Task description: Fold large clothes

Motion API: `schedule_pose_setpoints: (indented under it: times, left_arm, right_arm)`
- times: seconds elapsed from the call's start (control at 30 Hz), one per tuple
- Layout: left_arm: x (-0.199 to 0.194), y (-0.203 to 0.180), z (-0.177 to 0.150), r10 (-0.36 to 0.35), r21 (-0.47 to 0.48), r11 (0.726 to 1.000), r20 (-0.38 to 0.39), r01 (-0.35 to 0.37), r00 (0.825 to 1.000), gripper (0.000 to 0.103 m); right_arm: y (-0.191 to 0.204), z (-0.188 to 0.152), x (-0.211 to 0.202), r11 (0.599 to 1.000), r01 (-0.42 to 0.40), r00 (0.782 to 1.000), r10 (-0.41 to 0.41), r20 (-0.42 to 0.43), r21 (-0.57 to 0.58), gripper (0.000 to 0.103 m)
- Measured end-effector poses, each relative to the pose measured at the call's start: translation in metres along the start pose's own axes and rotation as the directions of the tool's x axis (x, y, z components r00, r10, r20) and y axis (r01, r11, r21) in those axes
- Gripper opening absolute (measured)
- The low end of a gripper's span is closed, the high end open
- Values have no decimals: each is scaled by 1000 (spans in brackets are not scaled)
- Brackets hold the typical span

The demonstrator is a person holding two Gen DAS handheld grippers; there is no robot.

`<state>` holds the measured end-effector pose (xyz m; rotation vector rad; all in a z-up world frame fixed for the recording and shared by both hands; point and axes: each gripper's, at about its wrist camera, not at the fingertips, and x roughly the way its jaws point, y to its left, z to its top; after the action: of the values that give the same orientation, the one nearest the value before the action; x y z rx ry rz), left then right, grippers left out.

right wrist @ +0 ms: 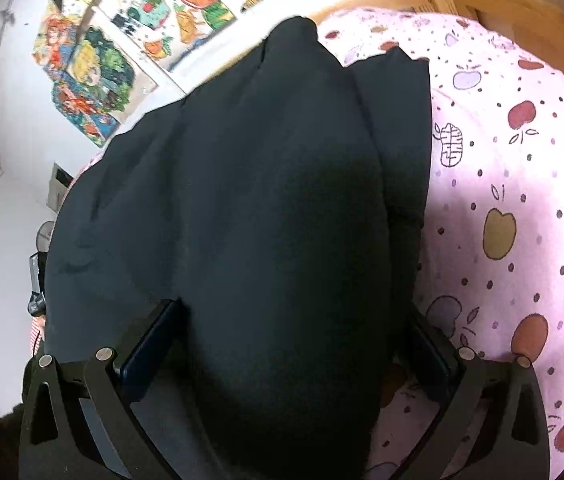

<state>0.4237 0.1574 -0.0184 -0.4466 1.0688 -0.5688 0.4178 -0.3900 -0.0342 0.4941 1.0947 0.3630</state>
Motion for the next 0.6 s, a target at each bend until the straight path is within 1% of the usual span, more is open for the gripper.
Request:
schedule_pose_setpoints:
  times: [0.13,0.2,0.27,0.3,0.33,0.4,0.43,0.5,0.53,0.57,0.6]
  left_arm:
    - [1,0,1,2,-7,1000,-8,-2,1000,103]
    - [1,0,1,-1,-17,1000,-22,1,1000,103]
    - [2,2,4,-29,-54,998,-53,26,998,101]
    - [3,3,5,-51,-81,996,-62,46,997,98]
    - [3,3,6,-82,-115,991,-66,74,994,89]
    - [1,5,8,-97,-156,984,-59,87,994,84]
    - [1,5,8,-98,-159,983,-60,87,993,80]
    - [-1,5,8,-92,-175,981,-55,81,994,74]
    - [-1,3,8,-84,-177,981,-54,74,995,70]
    - [-3,-1,8,-63,-168,984,-53,53,997,66]
    - [-4,-7,8,-37,-154,988,-54,28,998,65]
  right_arm:
    - [9,2,7,996,83,996,-82,-26,24,102]
    - [11,1,8,994,100,995,-99,-21,42,102]
    - [12,-1,7,992,112,994,-112,-14,54,102]
    - [15,-3,6,991,123,992,-122,-6,58,102]
    - [18,-4,6,990,131,991,-131,-3,55,99]
    - [24,-4,3,989,135,991,-135,-3,62,88]
    - [27,-3,2,989,132,991,-132,1,71,81]
    - [33,-3,-1,987,141,990,-142,10,71,74]
    - [35,-3,-1,988,139,990,-140,14,74,68]
    - [37,-4,-1,987,137,990,-139,22,82,64]
    - [39,-5,-2,986,143,989,-146,30,91,63]
